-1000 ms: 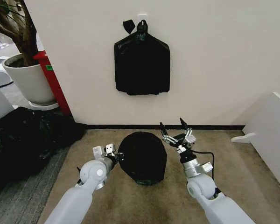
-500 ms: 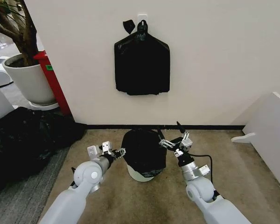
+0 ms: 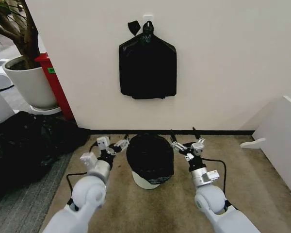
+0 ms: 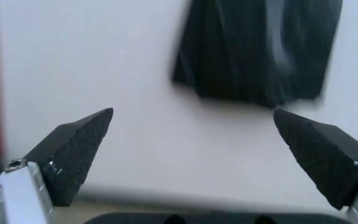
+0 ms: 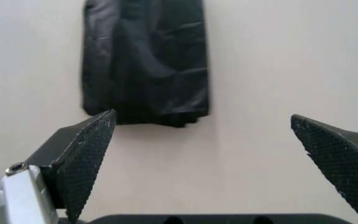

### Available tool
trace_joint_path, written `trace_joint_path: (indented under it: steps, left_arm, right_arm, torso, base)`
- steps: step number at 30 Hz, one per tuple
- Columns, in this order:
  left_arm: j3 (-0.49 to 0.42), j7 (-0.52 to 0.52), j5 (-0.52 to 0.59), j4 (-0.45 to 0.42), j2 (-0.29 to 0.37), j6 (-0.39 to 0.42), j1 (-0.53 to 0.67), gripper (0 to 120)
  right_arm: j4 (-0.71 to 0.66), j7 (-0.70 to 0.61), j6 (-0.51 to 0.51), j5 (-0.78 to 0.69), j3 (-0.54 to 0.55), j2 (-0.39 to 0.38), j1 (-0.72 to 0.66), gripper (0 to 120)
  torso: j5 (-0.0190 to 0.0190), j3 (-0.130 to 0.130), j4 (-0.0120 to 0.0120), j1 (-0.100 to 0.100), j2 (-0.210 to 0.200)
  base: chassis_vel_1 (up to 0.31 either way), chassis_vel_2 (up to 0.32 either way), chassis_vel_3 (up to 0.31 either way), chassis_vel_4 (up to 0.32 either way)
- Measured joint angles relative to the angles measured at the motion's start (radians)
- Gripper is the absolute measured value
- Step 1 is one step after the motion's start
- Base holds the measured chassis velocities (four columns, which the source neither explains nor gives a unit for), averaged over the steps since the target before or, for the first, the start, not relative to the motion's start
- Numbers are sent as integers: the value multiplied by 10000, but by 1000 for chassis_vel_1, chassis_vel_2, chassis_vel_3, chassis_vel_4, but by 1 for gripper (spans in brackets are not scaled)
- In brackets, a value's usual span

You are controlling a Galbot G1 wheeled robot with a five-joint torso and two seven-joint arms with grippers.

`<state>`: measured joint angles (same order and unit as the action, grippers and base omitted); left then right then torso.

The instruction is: Place the garbage bag over the trash bin.

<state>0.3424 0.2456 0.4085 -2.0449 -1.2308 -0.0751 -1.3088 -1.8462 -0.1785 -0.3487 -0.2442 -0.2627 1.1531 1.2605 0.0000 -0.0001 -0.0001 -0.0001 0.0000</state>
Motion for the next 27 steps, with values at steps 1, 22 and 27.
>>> trace_joint_path:
  steps: [1,22,27]
  left_arm:
    - [310,-208,-432,53,-162,-447,-109,100]
    - [1711,-1289,210,-676,-1171,-977,-1122,100]
    - [1700,-1289,220,-676,-1163,-961,-1114,100]
  right_arm:
    - [-114,87,-26,185,-289,57,130,100]
    - [-1451,-150,1354,42,-2748,-137,1113,100]
    - [-1448,-140,1336,39,-2732,-139,1105,100]
  torso:
    - [2,-1,0,0,0]
    - [0,1,1,0,0]
    - [0,1,1,0,0]
  base:
    - [0,0,0,0]
    - [0,0,0,0]
    - [0,0,0,0]
